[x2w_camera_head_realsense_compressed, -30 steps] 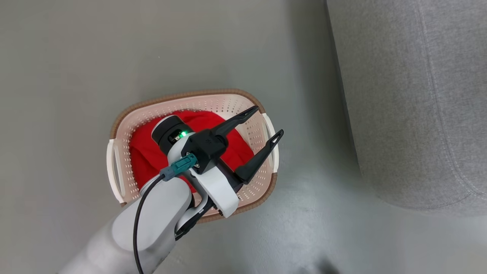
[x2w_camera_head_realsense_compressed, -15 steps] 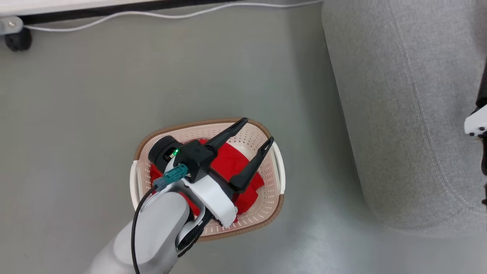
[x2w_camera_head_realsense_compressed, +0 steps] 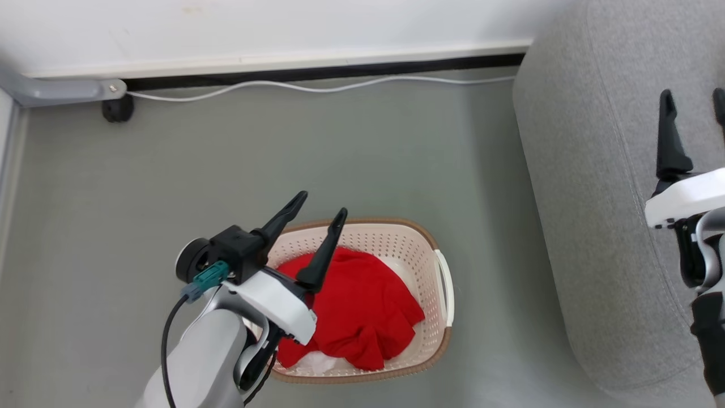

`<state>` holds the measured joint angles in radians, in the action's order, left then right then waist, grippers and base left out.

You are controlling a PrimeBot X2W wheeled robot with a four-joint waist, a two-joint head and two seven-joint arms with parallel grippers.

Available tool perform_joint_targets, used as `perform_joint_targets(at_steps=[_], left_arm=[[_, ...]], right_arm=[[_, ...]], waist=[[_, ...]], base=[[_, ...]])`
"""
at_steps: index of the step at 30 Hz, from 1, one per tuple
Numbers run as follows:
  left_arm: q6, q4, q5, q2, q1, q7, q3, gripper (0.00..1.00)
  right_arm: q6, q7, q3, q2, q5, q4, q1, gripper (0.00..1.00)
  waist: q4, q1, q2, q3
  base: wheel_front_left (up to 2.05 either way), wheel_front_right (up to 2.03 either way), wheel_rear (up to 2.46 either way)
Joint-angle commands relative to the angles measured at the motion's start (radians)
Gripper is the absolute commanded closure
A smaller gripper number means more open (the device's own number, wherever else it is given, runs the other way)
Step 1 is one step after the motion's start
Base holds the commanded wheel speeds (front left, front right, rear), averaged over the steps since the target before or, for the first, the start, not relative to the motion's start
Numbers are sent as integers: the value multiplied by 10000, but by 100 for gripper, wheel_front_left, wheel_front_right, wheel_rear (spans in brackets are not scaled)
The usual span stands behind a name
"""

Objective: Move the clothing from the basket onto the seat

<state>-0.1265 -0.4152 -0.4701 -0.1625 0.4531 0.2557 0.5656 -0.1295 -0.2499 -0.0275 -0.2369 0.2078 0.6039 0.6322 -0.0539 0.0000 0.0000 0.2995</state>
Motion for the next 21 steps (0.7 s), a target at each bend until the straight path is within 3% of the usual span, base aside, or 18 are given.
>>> perform_joint_targets(at_steps=[1,21], left_arm=[[-42,143,144,-85,-75,61,-509,0],[-34,-71,1959,492,-2175,61,-4447,0]], right_arm=[[-12,-118,245,-62,116,-328,-247,0],[-12,-118,1673,837,710,-1364,-2566,0]], waist=[[299,0,0,-340],[1115,0,0,-2351]], base=[[0,0,0],[0,0,0]])
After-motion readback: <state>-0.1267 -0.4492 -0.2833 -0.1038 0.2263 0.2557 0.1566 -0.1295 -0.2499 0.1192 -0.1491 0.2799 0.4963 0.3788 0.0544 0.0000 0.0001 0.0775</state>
